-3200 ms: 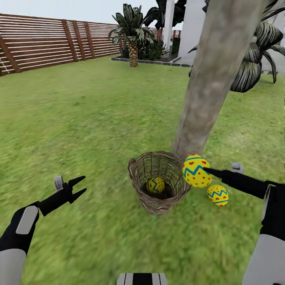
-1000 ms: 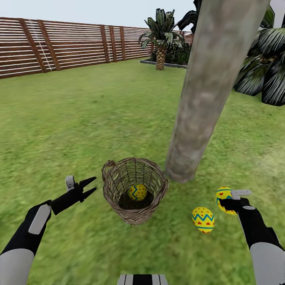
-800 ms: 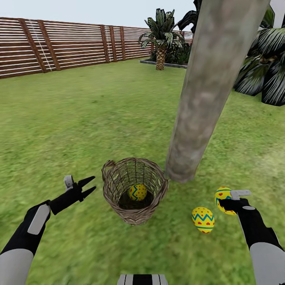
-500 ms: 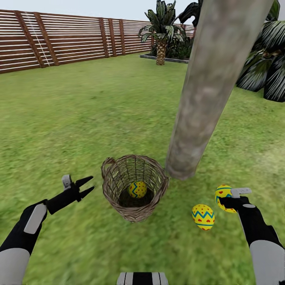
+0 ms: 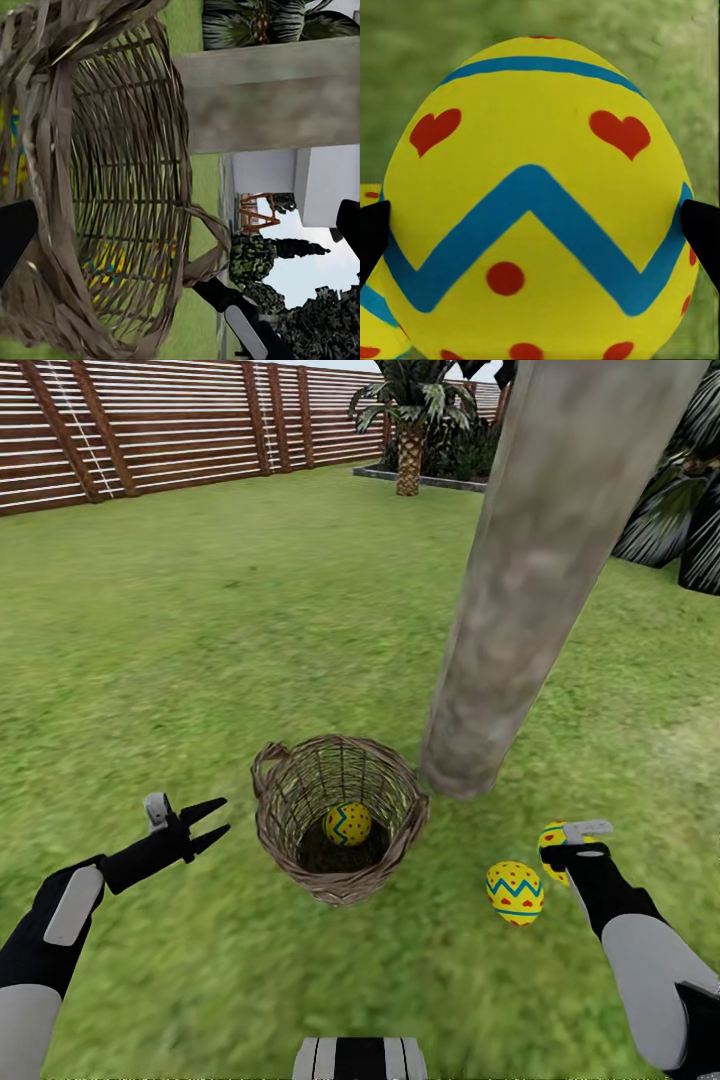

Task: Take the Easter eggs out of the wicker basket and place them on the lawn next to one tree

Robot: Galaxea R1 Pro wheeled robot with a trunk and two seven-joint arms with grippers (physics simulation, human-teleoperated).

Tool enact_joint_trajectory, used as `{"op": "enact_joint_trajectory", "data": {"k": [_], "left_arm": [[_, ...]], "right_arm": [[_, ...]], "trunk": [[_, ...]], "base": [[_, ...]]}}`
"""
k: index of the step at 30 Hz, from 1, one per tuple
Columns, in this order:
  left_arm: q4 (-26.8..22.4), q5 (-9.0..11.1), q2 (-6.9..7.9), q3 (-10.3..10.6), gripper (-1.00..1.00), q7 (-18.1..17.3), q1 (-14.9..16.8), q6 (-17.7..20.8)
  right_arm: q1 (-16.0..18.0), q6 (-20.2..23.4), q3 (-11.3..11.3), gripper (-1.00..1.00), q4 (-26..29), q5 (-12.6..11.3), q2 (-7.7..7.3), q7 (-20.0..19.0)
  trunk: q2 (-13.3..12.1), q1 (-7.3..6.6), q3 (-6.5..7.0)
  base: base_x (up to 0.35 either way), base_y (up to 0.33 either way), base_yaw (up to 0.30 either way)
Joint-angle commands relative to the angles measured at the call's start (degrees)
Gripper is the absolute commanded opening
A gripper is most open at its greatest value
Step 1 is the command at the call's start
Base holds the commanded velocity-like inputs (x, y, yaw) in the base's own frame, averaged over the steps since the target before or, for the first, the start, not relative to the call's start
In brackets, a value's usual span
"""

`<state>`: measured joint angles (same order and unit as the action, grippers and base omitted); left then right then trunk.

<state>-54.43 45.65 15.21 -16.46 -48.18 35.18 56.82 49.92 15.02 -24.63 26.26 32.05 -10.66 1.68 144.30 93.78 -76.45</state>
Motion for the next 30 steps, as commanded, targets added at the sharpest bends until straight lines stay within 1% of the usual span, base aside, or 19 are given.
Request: {"op": "enact_joint_trajectory", "data": {"k": [1,2,3,4,5,7,13,19,22,28,30], "left_arm": [[-0.07,-0.12,0.00,-0.08,1.00,-0.25,0.01,0.22],[-0.11,-0.12,0.00,-0.12,1.00,-0.25,-0.01,0.22],[-0.13,-0.12,0.18,-0.11,1.00,-0.25,-0.02,0.23],[-0.14,-0.12,0.50,-0.09,1.00,-0.25,-0.02,0.23],[-0.14,-0.12,0.87,-0.08,1.00,-0.25,-0.02,0.22],[-0.15,-0.12,1.08,-0.07,1.00,-0.25,-0.02,0.22],[-0.03,-0.13,1.14,-0.07,1.00,-0.25,-0.02,0.27],[0.03,-0.57,1.14,-0.08,1.00,-0.15,-0.02,0.23],[0.01,-0.64,1.14,-0.07,1.00,-0.01,-0.02,0.22],[0.37,-0.15,1.18,-0.13,1.00,-0.07,-0.02,0.20],[0.38,-0.13,1.28,-0.29,1.00,-0.25,-0.10,-0.04]], "right_arm": [[0.47,-0.31,-0.15,-1.00,-0.72,0.29,0.03,1.31],[0.90,-1.07,-0.15,-1.00,-1.79,0.29,0.03,2.25],[1.64,-2.18,-0.15,-1.00,-3.32,0.29,0.03,2.97],[1.87,-2.53,-0.15,-1.00,-3.71,0.29,0.03,3.15],[2.01,-2.78,-0.15,-1.00,-3.90,0.25,0.03,3.26],[2.09,-2.94,-0.15,-1.00,-3.84,0.15,0.03,3.32],[2.11,-2.98,-0.15,-1.00,-3.44,0.12,0.03,3.33],[2.11,-2.98,-0.15,-1.00,-3.26,0.12,0.03,3.33],[2.11,-2.98,-0.15,-1.00,-3.31,0.12,0.03,3.33],[2.11,-3.14,-0.14,-1.00,-3.04,0.04,-0.04,2.77],[2.11,-3.16,-0.09,-1.00,-2.99,0.03,0.01,2.73]], "trunk": [[0.03,0.01,-0.27],[0.05,0.04,-0.49],[0.06,0.06,-0.71],[0.07,0.09,-0.93],[0.09,0.11,-1.15],[0.11,0.17,-1.60],[0.19,0.32,-2.93],[0.27,0.48,-4.25],[0.31,0.55,-4.92],[0.39,0.71,-6.25],[0.39,0.71,-6.25]], "base": [[0.000,0.000,0.000],[0.000,0.000,0.000],[0.000,0.000,0.000],[-0.008,0.000,0.000],[-0.128,-0.069,0.000],[-0.225,-0.141,0.000],[-0.233,-0.155,0.000],[-0.011,-0.014,0.000],[0.150,-0.137,0.000],[0.041,-0.031,0.000],[0.001,0.000,0.000]]}}
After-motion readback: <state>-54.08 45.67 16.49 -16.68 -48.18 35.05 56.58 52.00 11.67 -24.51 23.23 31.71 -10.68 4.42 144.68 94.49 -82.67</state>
